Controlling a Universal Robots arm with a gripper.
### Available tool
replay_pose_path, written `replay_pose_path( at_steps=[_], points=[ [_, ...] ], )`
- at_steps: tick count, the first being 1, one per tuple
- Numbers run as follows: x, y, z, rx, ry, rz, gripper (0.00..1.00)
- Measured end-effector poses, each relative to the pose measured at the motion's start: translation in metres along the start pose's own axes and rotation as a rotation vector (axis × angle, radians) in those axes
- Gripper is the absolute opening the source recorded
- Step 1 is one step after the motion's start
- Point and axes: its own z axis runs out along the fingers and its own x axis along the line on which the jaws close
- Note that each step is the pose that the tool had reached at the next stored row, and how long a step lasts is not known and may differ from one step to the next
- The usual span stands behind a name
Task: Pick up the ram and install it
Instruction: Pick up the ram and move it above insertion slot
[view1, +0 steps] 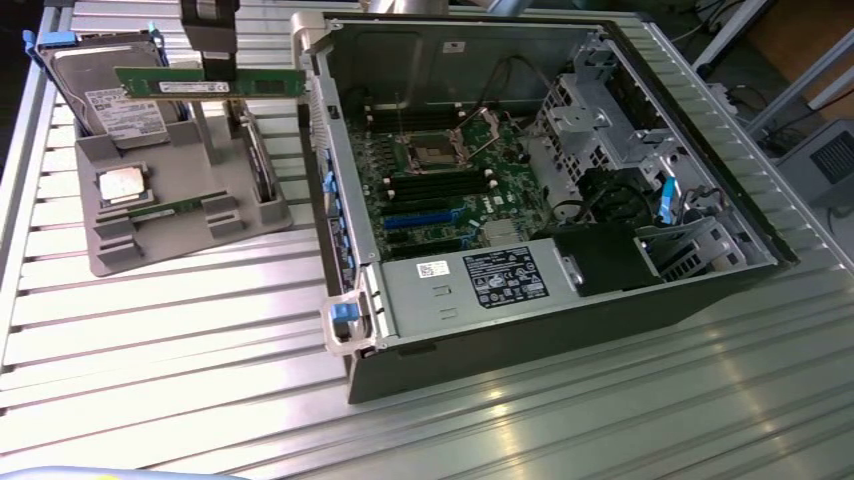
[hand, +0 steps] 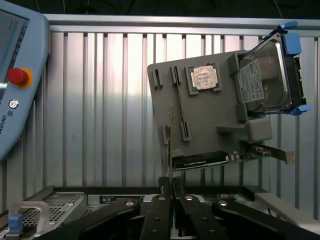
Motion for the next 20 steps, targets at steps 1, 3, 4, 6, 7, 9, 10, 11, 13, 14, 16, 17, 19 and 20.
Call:
replay_pose_path(
  at_steps=[1, 3, 4, 6, 7, 9, 10, 11, 13, 14, 16, 17, 19, 20],
  points=[
    [0.000, -0.0032, -0.0002, -0.0020, -0.0001, 0.000, 0.13],
    [0.000, -0.0100, -0.0008, -0.0052, -0.0003, 0.000, 0.13],
    [0.000, -0.0127, -0.0010, -0.0061, -0.0005, 0.000, 0.13],
    [0.000, -0.0228, -0.0018, -0.0091, -0.0008, 0.000, 0.13],
    [0.000, -0.0260, -0.0020, -0.0100, -0.0008, 0.000, 0.13],
    [0.000, -0.0299, -0.0024, -0.0111, -0.0007, 0.000, 0.13],
    [0.000, -0.0331, -0.0026, -0.0119, -0.0008, 0.000, 0.13],
    [0.000, -0.0352, -0.0028, -0.0125, -0.0007, 0.000, 0.13],
    [0.000, -0.0395, -0.0032, -0.0135, -0.0007, 0.000, 0.13],
    [0.000, -0.0410, -0.0033, -0.0139, -0.0007, 0.000, 0.13],
    [0.000, -0.0462, -0.0037, -0.0150, -0.0008, 0.000, 0.13],
    [0.000, -0.0480, -0.0038, -0.0155, -0.0008, 0.000, 0.13],
    [0.000, -0.0533, -0.0043, -0.0167, -0.0007, 0.000, 0.13],
    [0.000, -0.0569, -0.0046, -0.0175, -0.0008, 0.000, 0.13]
  ],
)
